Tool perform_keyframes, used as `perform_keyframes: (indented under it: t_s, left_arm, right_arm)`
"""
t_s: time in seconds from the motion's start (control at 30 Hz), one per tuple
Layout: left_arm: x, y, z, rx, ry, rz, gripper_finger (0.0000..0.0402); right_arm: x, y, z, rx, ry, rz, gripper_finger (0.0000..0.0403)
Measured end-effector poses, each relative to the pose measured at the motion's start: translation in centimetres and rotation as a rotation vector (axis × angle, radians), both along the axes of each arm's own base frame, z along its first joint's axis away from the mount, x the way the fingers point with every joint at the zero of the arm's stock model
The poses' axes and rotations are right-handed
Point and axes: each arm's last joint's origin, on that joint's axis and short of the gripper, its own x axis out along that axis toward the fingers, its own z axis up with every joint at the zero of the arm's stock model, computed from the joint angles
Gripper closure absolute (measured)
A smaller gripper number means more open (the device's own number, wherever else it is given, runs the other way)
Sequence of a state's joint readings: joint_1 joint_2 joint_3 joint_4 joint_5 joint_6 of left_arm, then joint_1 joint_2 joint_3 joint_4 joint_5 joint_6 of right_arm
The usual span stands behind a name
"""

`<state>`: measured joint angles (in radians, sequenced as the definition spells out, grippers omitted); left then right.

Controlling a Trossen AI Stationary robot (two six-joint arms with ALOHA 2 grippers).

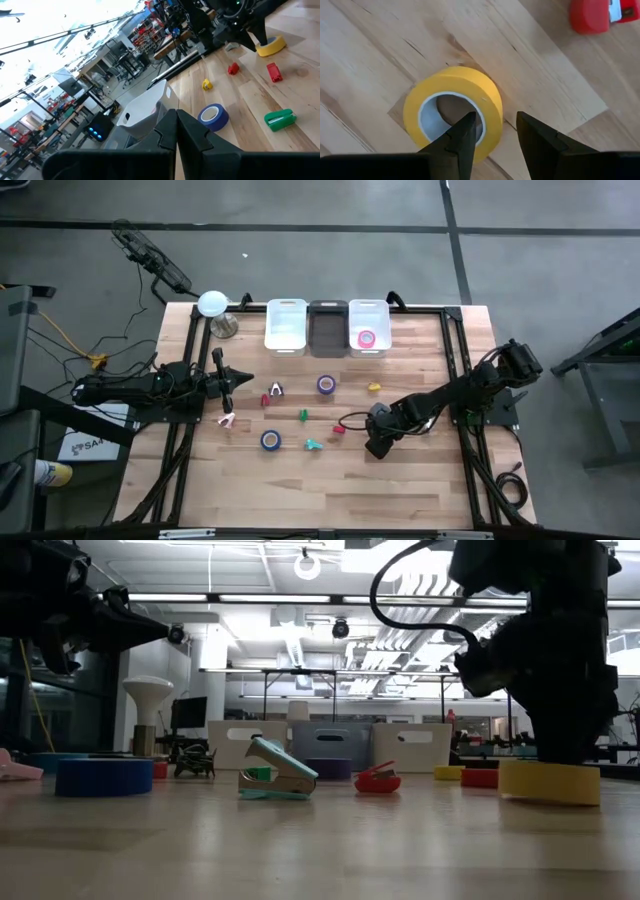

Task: Pick and place Stapler, Stapler remover, tape
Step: Put the yellow tape into the right white bin

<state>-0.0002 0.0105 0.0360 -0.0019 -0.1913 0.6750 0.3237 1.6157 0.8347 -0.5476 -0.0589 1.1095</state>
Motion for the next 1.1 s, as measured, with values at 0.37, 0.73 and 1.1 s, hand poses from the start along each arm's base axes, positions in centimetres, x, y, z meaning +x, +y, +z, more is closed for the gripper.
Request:
perform_keyframes:
  t_s: [0.37, 0.73, 1.1]
  left_arm:
    - [0.0, 0.0, 0.0, 0.0, 0.0, 0.0, 0.0398]
    - [0.0, 0.0, 0.0, 0.0, 0.0, 0.0, 0.0398]
    - [0.0, 0.0, 0.0, 0.0, 0.0, 0.0, 0.0398]
  right_arm:
    - [0.0, -0.1, 0.0, -0.009, -0.003, 0.033, 0.0324]
    - [0.0, -0.8, 0.6, -0.001, -0.012, 0.067, 0.0374]
    - [-0.8, -5.0, 4.2, -0.047, -0.119, 0.064, 0.0374]
